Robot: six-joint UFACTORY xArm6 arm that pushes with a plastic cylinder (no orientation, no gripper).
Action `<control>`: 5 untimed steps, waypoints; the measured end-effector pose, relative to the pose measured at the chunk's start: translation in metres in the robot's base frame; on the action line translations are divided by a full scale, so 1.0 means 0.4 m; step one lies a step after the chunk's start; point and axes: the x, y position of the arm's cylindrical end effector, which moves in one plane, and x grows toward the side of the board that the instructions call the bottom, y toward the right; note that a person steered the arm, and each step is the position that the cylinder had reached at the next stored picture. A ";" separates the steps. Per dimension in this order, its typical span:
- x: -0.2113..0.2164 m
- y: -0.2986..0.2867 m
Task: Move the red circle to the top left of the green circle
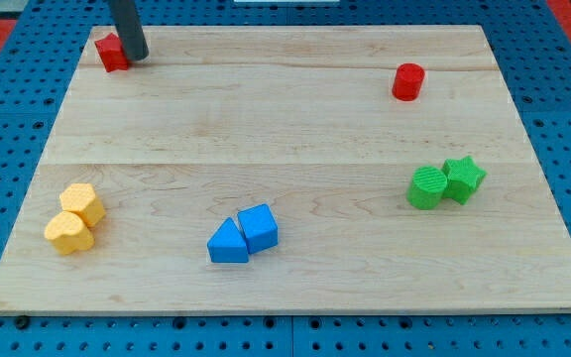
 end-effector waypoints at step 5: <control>0.000 0.699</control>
